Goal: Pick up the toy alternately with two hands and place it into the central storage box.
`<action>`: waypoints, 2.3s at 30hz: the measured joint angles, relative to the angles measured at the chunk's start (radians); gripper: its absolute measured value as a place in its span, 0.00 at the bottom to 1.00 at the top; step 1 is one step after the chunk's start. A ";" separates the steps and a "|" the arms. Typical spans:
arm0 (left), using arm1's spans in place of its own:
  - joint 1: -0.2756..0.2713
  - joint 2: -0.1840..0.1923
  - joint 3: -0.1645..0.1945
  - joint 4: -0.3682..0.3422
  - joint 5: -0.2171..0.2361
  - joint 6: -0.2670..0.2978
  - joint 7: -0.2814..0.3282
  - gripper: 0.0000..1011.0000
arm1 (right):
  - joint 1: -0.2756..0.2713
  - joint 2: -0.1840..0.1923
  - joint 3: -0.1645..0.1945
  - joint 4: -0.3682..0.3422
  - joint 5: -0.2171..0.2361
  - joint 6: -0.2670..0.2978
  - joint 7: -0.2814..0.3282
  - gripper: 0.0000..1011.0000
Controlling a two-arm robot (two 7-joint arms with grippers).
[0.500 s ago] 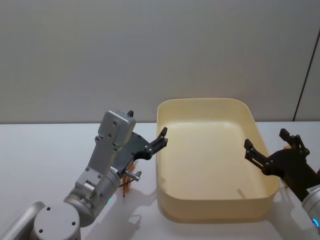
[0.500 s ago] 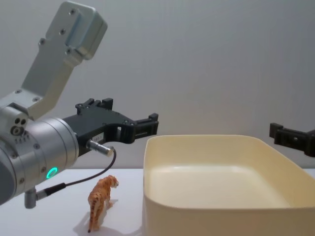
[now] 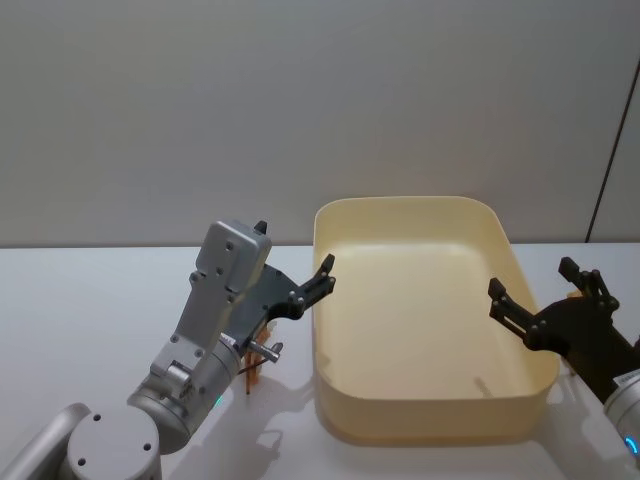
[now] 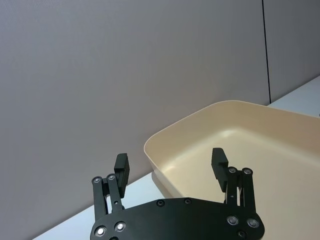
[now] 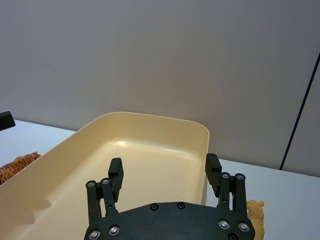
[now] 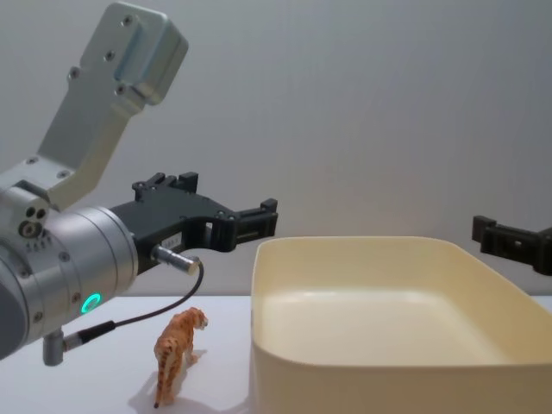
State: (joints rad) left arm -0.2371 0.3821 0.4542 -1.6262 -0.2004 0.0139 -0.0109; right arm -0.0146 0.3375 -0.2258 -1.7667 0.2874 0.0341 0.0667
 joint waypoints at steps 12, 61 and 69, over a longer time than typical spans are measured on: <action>0.000 0.000 0.000 0.000 0.000 0.000 0.000 0.99 | 0.000 0.000 0.000 0.000 0.000 0.000 0.000 0.99; 0.000 0.000 0.000 0.000 0.000 0.000 0.000 0.99 | 0.000 0.000 0.000 0.000 0.000 0.000 0.000 0.99; 0.000 0.000 0.000 0.000 0.000 0.000 0.000 0.99 | 0.002 0.001 0.002 0.002 0.000 -0.001 0.007 0.99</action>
State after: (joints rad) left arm -0.2371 0.3821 0.4542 -1.6262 -0.2004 0.0139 -0.0109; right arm -0.0123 0.3389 -0.2237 -1.7650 0.2869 0.0335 0.0734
